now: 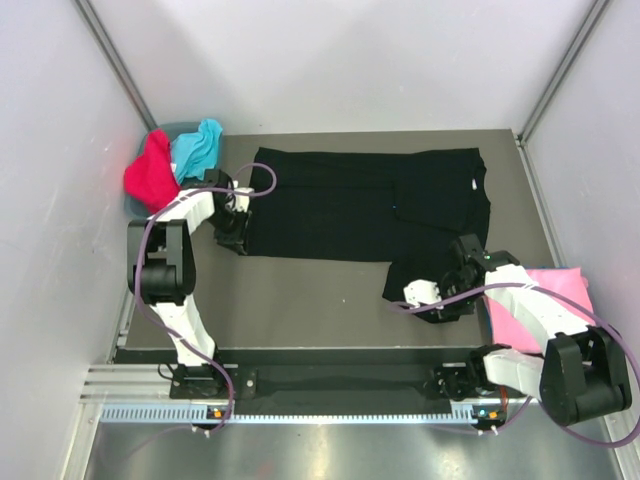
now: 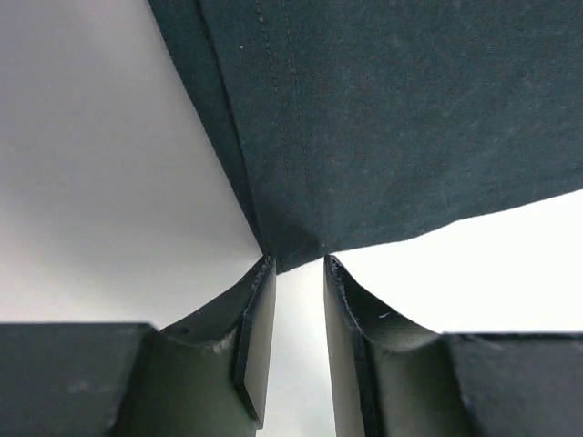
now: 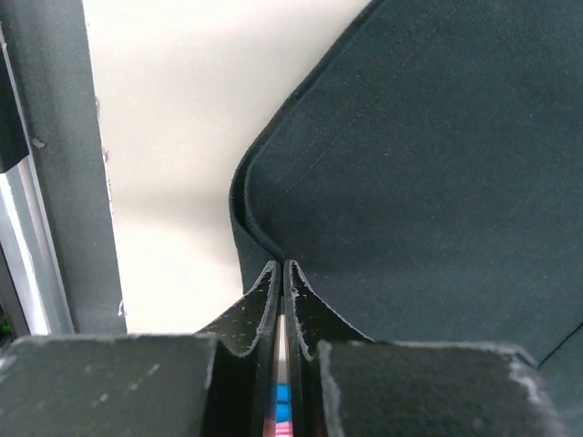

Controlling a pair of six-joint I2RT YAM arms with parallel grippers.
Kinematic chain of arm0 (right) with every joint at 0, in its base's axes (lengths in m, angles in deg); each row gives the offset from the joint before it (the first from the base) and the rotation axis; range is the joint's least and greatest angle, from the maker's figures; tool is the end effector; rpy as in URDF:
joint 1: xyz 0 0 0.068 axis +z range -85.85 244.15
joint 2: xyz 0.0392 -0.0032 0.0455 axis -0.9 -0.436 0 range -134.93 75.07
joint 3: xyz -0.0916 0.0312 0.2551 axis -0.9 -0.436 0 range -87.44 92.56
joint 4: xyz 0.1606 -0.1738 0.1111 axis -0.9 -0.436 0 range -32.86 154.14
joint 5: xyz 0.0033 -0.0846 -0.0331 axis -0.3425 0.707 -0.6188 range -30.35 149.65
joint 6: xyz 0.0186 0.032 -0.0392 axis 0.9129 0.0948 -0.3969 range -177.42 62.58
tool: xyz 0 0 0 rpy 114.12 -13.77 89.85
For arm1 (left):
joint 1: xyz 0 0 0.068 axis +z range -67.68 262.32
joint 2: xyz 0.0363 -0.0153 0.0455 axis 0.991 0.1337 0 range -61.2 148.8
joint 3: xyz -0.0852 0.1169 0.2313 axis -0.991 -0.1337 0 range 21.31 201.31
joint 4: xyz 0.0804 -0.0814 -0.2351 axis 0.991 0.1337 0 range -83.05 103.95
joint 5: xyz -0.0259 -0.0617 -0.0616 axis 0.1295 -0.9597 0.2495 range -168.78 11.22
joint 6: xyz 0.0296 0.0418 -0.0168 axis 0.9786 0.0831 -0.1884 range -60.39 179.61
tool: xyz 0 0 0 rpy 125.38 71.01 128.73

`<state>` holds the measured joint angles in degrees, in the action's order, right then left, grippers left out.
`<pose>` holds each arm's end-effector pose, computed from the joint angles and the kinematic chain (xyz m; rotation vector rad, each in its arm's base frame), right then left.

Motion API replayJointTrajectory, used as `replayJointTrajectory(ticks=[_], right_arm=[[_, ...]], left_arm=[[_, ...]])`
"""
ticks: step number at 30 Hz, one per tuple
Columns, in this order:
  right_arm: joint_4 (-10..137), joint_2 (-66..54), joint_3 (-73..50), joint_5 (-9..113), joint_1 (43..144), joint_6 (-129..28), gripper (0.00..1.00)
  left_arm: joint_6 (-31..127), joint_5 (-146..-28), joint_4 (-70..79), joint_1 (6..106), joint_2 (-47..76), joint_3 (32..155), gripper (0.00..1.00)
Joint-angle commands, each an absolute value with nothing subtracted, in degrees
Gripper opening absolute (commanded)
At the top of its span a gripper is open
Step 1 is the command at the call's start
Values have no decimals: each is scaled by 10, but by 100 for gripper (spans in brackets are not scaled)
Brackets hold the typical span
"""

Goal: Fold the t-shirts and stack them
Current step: Fold the tshirt

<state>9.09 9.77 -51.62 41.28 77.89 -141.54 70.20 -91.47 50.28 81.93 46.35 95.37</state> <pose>0.1554 0.0494 0.1778 -2.1740 1.8652 0.2995 0.3618 -0.0103 0.1742 0.3122 2.8626 -0.2894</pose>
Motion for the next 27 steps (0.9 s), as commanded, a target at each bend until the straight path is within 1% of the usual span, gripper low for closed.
replayJointTrajectory(ticks=[1,6,11,19,22,23,24,26,27], right_arm=[[100,107,-497,405,785,-1387,0],[118,112,-506,406,785,-1367,0],[128,111,-503,409,785,-1345,0],[134,121,-507,415,786,-1334,0],[136,120,-499,418,785,-1320,0],[135,121,-498,419,785,-1315,0],[136,123,-495,423,785,-1308,0],[138,128,-491,432,785,-1298,0],[140,131,-483,434,784,-1285,0]], left_arm=[[706,-928,486,819,467,958,33],[709,-922,488,819,467,959,35],[710,-899,471,819,464,953,36],[706,-893,462,820,472,931,35],[699,-906,461,820,476,930,31],[699,-907,461,819,478,931,27],[701,-912,461,819,478,931,15],[706,-922,465,819,475,931,0],[709,-925,467,819,473,931,0]])
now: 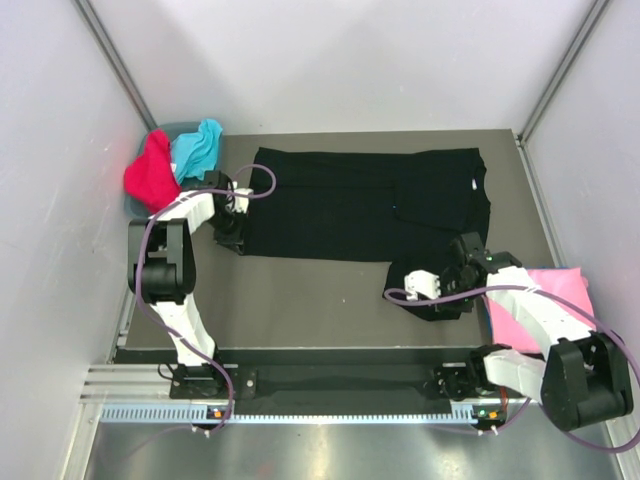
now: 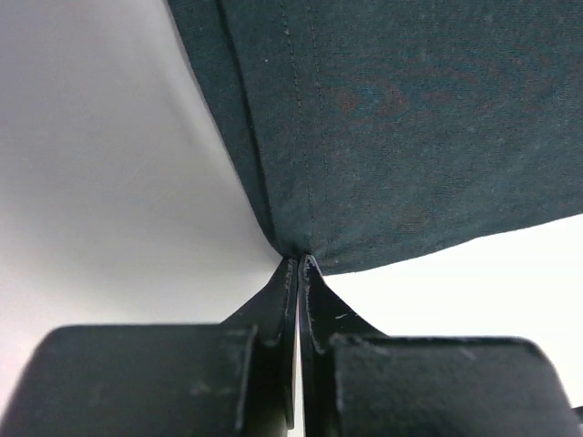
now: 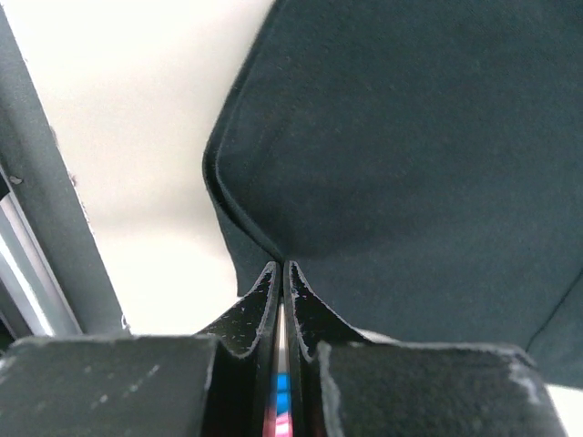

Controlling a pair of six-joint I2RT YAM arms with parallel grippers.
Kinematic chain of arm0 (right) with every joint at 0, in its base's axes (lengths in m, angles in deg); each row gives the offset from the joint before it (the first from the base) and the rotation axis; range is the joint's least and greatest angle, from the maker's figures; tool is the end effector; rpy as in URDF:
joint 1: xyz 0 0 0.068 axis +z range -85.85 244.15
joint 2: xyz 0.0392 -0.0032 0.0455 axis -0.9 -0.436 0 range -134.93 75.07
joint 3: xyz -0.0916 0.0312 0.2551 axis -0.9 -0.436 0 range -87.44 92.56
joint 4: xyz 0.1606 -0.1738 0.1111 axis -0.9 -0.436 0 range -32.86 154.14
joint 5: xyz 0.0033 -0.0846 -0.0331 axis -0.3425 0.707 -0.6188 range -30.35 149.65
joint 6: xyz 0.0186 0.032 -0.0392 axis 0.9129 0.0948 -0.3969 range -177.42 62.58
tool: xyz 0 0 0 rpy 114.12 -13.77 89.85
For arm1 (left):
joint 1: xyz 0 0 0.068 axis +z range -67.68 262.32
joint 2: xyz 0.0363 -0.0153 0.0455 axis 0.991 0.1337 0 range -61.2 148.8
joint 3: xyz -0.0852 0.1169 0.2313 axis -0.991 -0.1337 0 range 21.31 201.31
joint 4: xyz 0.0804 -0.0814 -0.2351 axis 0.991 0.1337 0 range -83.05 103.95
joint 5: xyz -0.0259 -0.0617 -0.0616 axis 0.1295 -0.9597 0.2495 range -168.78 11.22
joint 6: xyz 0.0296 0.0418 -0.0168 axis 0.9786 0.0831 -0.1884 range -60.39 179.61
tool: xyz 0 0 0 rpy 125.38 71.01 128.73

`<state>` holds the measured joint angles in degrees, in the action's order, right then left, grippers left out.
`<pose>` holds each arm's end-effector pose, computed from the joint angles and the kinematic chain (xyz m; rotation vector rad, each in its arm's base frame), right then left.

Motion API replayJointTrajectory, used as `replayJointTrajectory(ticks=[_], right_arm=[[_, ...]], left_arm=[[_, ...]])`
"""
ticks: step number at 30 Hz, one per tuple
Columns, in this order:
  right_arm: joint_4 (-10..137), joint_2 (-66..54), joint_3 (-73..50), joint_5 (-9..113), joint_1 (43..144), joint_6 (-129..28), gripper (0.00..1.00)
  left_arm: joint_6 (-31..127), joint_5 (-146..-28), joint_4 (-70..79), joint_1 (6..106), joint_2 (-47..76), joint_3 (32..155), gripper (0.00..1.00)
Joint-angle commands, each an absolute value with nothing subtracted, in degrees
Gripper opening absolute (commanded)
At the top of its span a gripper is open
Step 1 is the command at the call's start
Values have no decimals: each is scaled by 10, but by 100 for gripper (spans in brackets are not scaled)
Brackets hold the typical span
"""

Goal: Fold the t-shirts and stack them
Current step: Fold the tshirt

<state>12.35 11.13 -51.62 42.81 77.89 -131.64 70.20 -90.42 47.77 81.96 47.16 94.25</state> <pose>0.1600 0.0496 0.1817 -1.9940 2.0131 0.2362 0.3634 -0.0094 0.1652 0.3093 2.8569 -0.2608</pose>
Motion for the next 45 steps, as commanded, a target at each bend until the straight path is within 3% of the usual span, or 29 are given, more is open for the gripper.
replayJointTrajectory(ticks=[1,19,31,45], right_arm=[[140,135,-478,437,782,-1279,0],[168,170,-326,504,740,-1168,0],[252,39,-203,508,681,-1188,0],[372,-128,-49,563,666,-1181,0]], left_arm=[[711,-927,468,819,464,930,0],[746,-969,532,820,442,1066,0],[740,-976,551,820,506,1180,0],[726,-972,587,820,657,1408,0]])
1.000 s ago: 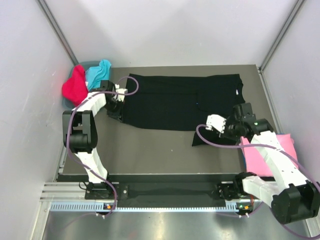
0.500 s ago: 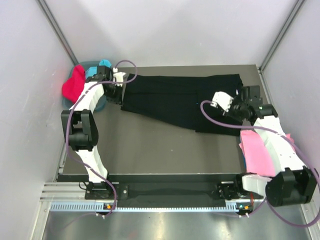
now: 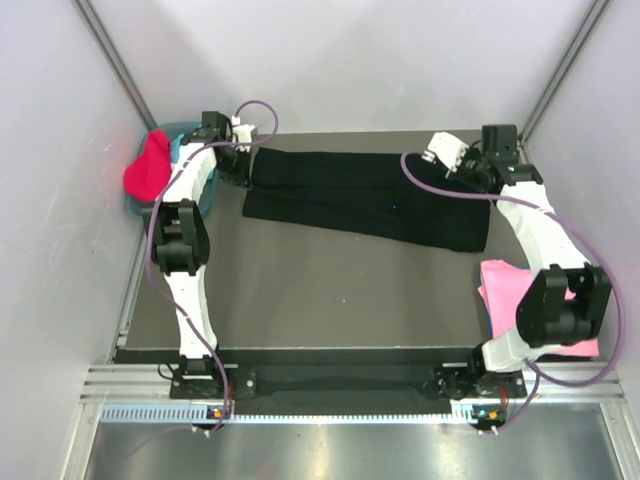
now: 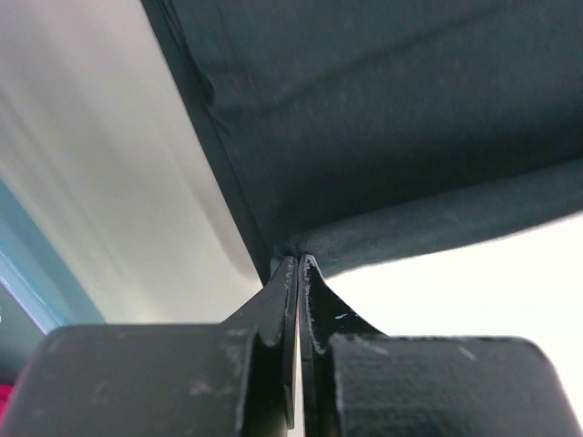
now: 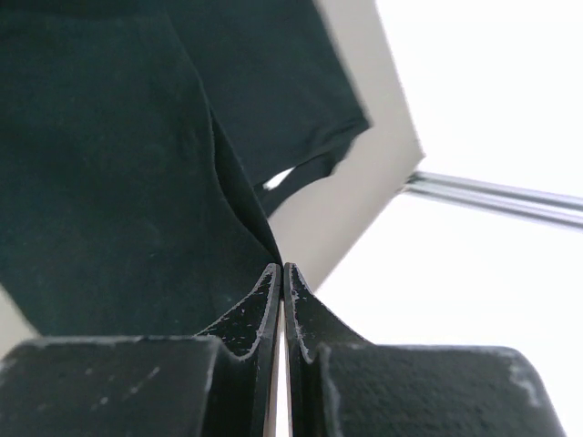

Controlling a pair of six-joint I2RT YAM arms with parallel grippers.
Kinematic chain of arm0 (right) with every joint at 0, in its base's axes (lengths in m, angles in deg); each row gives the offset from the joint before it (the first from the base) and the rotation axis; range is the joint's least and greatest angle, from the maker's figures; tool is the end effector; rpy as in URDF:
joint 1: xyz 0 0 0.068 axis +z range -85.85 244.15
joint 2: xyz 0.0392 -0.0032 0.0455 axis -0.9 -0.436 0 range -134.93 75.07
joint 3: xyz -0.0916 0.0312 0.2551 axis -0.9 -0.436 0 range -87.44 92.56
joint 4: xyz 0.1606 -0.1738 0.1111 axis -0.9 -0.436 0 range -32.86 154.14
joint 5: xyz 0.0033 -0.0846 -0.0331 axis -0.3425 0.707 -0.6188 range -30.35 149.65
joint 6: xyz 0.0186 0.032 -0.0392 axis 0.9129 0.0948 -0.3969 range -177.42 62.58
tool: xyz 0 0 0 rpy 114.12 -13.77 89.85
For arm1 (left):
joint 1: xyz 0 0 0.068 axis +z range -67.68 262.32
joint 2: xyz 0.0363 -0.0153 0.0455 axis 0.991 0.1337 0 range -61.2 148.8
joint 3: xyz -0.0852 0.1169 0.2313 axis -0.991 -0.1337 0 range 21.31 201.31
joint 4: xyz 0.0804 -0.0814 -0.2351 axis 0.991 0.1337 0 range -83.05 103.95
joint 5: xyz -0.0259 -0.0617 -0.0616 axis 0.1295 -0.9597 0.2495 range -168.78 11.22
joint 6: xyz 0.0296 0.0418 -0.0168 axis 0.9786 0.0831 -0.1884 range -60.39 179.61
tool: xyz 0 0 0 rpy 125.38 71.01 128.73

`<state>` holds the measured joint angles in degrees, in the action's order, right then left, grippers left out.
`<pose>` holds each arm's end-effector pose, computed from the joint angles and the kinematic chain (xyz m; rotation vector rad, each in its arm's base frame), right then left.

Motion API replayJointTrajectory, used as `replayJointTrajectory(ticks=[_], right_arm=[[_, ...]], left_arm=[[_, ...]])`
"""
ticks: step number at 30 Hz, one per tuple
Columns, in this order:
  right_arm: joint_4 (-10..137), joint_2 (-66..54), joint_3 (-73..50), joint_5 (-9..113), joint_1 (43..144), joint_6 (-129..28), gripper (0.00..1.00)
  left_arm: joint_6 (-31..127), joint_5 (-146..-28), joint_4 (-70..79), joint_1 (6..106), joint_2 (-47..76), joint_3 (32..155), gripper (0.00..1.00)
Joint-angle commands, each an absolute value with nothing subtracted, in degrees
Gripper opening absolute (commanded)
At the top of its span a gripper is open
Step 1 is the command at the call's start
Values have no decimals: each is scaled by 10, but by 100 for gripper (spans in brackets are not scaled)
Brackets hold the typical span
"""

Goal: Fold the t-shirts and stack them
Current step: Fold the tshirt

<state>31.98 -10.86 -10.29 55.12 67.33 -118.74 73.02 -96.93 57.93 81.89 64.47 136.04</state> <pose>0.3345 0.0213 0.3270 -1.2740 1.9408 -0.4346 0.4765 -0.0146 0.2452 0.4165 2.5696 -0.3393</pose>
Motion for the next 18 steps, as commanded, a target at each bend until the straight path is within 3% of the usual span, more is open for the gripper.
replayJointTrajectory(ticks=[1,18], right_arm=[[380,-149,-38,564,665,-1181,0],[410,-364,208,564,659,-1185,0]], left_arm=[[721,-969,582,819,662,1415,0],[720,-916,568,812,744,1519,0]])
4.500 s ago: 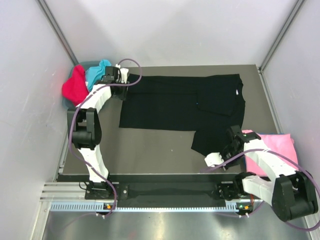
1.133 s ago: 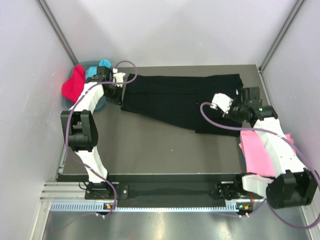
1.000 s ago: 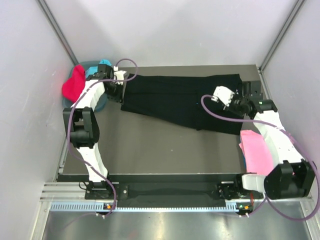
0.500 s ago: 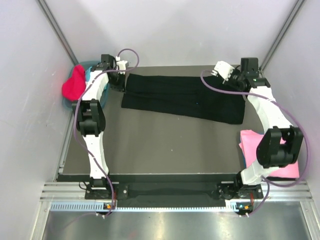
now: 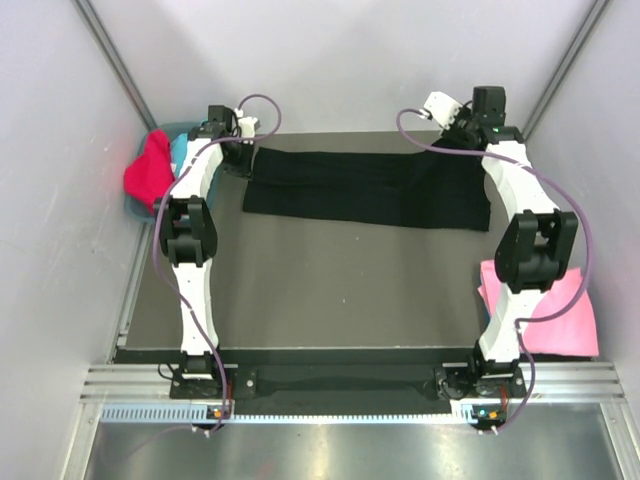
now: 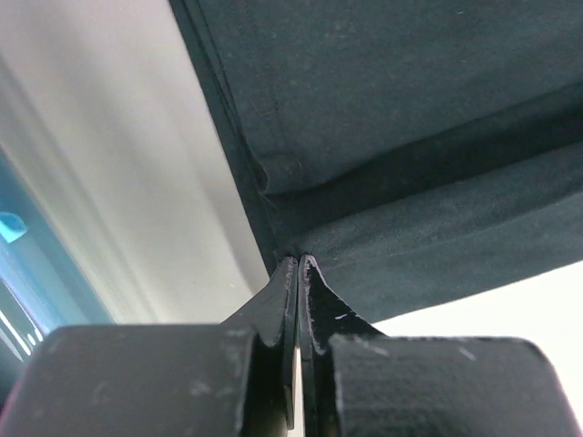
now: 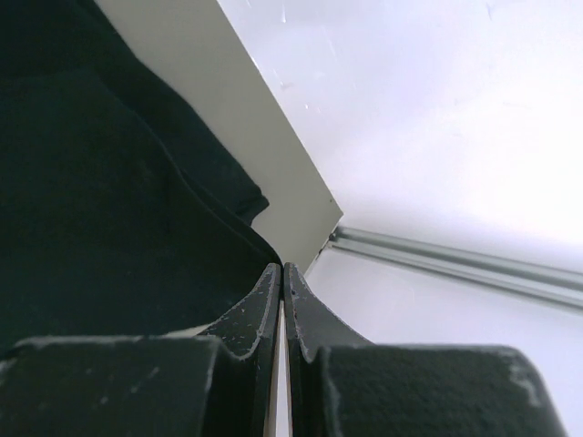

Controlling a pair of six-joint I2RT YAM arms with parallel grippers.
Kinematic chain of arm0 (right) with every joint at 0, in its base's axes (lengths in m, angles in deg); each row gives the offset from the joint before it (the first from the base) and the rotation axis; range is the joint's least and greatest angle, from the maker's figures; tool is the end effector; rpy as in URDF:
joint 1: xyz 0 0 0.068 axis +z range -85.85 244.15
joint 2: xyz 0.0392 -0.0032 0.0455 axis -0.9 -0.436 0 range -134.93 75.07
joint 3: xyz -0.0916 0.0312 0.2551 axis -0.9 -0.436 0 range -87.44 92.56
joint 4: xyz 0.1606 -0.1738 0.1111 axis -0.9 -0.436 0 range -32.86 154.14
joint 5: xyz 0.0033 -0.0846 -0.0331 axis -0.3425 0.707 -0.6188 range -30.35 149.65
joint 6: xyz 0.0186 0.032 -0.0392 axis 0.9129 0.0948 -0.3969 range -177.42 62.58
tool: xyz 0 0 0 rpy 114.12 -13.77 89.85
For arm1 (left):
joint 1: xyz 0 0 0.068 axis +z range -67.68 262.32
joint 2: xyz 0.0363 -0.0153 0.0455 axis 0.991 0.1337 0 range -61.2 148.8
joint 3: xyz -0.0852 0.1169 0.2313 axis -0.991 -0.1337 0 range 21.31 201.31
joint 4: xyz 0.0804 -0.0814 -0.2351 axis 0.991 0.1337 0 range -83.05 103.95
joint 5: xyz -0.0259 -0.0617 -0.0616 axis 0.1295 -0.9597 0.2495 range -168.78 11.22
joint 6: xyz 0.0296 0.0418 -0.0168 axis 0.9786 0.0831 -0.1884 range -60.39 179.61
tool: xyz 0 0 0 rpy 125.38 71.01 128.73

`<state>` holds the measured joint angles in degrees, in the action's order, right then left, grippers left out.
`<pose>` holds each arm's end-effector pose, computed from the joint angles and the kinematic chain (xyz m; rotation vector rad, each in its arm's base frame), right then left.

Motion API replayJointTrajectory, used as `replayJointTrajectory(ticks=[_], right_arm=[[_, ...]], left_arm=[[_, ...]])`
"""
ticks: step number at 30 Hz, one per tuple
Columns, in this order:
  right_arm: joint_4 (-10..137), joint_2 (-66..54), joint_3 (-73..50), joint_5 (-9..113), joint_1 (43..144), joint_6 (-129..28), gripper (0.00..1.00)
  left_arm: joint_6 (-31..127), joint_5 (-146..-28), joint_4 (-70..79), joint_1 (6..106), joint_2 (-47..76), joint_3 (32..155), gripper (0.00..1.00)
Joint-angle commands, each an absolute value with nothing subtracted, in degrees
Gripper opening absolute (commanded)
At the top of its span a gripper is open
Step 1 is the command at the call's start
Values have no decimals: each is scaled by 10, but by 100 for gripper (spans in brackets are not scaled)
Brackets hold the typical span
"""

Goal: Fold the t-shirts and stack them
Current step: Fold the tshirt

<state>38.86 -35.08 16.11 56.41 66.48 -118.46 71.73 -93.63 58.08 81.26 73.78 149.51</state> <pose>0.4537 0.0203 0.3349 -1.1714 1.8328 -0.5389 0.5143 -0.0186 0.2391 0.3874 2.5212 -0.2600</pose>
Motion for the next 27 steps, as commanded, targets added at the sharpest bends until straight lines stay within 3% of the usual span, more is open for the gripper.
replayJointTrajectory(ticks=[1,25,27], right_arm=[[411,-376,214,564,659,-1185,0],[463,-484,291,593,661,-1167,0],[474,-488,282,625,663,-1169,4]], left_arm=[[721,-914,567,811,746,1520,0],[706,-850,539,806,785,1544,0],[699,-803,533,802,783,1541,19]])
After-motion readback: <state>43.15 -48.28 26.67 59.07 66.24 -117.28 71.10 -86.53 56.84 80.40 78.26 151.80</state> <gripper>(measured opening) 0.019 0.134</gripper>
